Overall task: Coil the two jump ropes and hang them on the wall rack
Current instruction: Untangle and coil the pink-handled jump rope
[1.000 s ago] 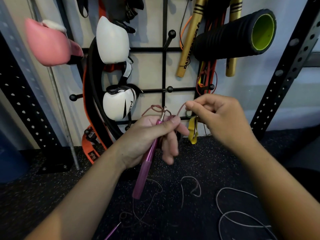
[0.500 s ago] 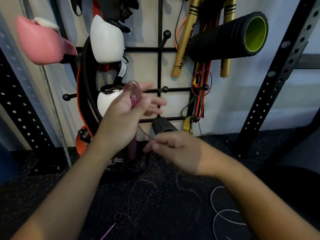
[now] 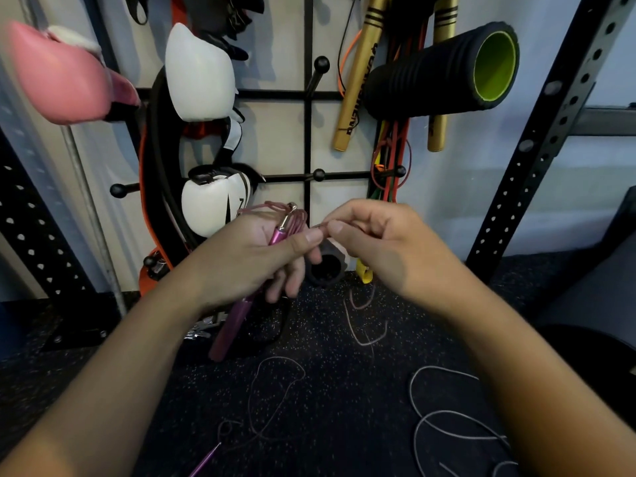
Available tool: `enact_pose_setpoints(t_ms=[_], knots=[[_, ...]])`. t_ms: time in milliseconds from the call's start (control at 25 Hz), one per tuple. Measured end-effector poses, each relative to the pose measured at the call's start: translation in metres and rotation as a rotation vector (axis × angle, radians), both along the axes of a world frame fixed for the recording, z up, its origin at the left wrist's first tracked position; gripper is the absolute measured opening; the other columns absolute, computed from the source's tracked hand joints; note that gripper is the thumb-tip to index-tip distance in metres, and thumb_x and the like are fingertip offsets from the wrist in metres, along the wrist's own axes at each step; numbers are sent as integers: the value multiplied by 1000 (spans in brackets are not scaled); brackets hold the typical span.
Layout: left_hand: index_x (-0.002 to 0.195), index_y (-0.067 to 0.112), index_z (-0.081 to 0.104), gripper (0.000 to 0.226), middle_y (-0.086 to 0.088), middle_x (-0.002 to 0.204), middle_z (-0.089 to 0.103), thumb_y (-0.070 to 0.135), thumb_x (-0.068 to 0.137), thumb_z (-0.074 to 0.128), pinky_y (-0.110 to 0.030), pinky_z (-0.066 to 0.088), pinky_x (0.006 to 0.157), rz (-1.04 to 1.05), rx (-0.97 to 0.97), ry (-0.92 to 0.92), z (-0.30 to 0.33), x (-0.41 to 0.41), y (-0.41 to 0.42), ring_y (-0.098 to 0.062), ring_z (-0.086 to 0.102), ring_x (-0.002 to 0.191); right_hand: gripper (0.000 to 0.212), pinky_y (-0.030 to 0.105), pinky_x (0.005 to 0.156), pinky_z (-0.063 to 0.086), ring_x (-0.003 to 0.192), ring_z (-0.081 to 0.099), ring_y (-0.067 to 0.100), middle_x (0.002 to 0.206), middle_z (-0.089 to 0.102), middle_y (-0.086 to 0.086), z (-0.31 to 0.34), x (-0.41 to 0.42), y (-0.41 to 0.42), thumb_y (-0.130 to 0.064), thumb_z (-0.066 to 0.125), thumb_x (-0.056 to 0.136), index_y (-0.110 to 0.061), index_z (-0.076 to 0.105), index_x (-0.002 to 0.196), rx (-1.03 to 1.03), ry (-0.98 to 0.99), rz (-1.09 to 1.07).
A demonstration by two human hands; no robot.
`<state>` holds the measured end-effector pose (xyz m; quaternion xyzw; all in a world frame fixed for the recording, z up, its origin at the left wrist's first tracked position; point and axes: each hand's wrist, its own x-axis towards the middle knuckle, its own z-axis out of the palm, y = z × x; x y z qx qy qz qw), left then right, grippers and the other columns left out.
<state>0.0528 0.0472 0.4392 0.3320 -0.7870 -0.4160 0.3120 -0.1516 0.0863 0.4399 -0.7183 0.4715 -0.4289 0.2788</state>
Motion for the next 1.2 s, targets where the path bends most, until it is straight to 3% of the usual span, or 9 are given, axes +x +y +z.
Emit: enact_pose_setpoints(t_ms=[120, 320, 480, 680, 760, 840, 960, 1080, 1200], knots=[[87, 13, 70, 39, -2, 52, 61, 43, 100, 48, -18, 51, 69, 6, -43, 17, -6, -1, -1, -17, 66, 54, 19, 34, 43, 23, 47, 30, 21, 52, 41, 4, -2, -5, -2, -24, 59, 104, -17, 76, 100, 15, -56, 8], [90, 16, 70, 31, 1, 55, 58, 40, 100, 53, -21, 48, 54, -11, 34, 36, -10, 0, -2, -17, 56, 48, 22, 23, 40, 26, 41, 30, 12, 48, 43, 2, -10, 0, -3, -37, 68, 97, -22, 80, 87, -64, -9, -150], [85, 13, 65, 35, -7, 51, 60, 36, 103, 47, -20, 54, 66, -4, 48, 155, -11, -1, -4, -28, 69, 53, 34, 26, 45, 31, 43, 37, 8, 47, 44, -7, -10, -1, -5, -42, 57, 102, -20, 73, 81, -84, 82, -141], [69, 19, 65, 41, 7, 37, 38, 46, 98, 55, -24, 35, 42, -167, 277, 243, -10, -2, 0, -10, 32, 28, 18, 35, 54, 47, 56, 53, 22, 65, 63, 4, -5, -7, -10, -27, 58, 104, -18, 72, 98, -162, 23, -92], [71, 17, 65, 37, 12, 35, 38, 41, 98, 59, -21, 34, 38, -369, 441, 372, -5, 1, 2, -4, 30, 26, 21, 20, 44, 35, 43, 40, 9, 51, 52, -9, -9, -2, -11, -28, 64, 99, -13, 71, 87, -174, -107, -103], [88, 7, 67, 28, 7, 42, 52, 28, 104, 55, -22, 40, 41, -670, 650, 635, -1, 3, 5, -7, 41, 29, 28, 18, 41, 29, 40, 34, 7, 48, 45, -10, -14, 3, -13, -35, 61, 100, -17, 68, 79, -117, -187, -114], [119, -9, 62, 32, -10, 80, 77, 15, 107, 45, -27, 58, 65, -813, 840, 1028, 2, -1, 1, -21, 75, 65, 34, 27, 39, 31, 43, 37, 16, 57, 46, -4, -26, 14, -9, -42, 49, 105, -34, 67, 77, 130, -177, -21], [127, -11, 62, 39, -21, 115, 76, 16, 107, 42, -39, 60, 93, -657, 763, 1263, 6, -8, -2, -34, 75, 106, 30, 33, 52, 41, 57, 46, 17, 61, 53, -9, -37, 32, -1, -34, 49, 107, -36, 67, 84, 217, -10, 113], [131, -5, 60, 39, -13, 121, 76, 17, 109, 38, -35, 61, 93, -176, 454, 1206, 6, -8, -5, -26, 75, 111, 26, 23, 74, 46, 73, 55, 6, 82, 64, 4, -39, 40, 0, -22, 51, 107, -10, 70, 93, 147, 64, 178]])
